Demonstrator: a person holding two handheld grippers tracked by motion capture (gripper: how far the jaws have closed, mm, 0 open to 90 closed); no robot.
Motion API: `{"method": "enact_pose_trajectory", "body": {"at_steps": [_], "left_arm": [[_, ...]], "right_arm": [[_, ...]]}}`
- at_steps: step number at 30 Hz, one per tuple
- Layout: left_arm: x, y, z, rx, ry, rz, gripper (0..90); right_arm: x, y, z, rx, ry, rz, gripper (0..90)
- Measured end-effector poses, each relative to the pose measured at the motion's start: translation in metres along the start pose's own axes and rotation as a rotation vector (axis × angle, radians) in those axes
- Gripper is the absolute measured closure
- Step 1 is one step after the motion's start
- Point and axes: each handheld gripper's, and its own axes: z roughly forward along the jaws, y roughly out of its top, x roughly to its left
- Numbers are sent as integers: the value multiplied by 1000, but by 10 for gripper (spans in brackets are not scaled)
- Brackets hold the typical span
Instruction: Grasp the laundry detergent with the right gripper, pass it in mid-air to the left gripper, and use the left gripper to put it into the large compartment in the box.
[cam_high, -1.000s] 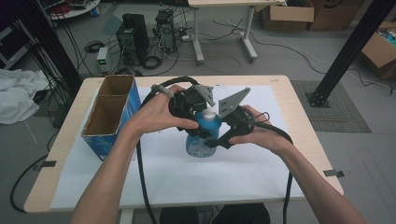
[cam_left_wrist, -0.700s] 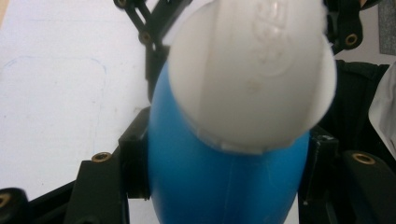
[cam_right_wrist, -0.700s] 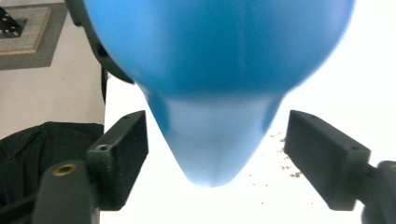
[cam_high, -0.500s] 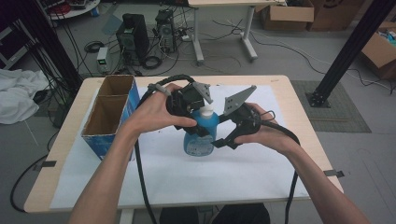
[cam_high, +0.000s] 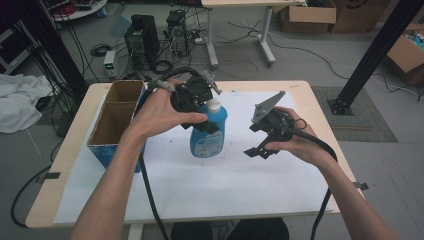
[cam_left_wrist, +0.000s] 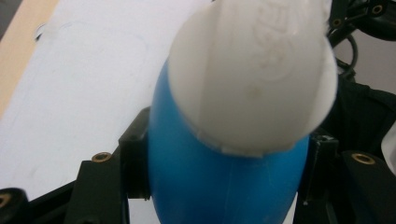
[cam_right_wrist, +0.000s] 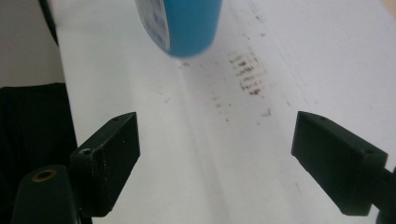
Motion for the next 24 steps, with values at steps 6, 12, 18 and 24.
{"method": "enact_pose_trajectory", "body": {"at_steps": [6, 12, 18, 24], "left_arm": [[8, 2, -17, 52, 37, -78, 380], [15, 1, -32, 72, 78, -180, 380], [25, -5, -52, 69, 129, -289, 381], [38, -11, -72, 108, 173, -435, 381]], "right_arm": [[-4, -9, -5, 29, -12, 26, 155], [-9, -17, -9, 61, -40, 50, 157], [-12, -21, -11, 89, -56, 62, 158], [-13, -25, -12, 114, -67, 68, 160]]}}
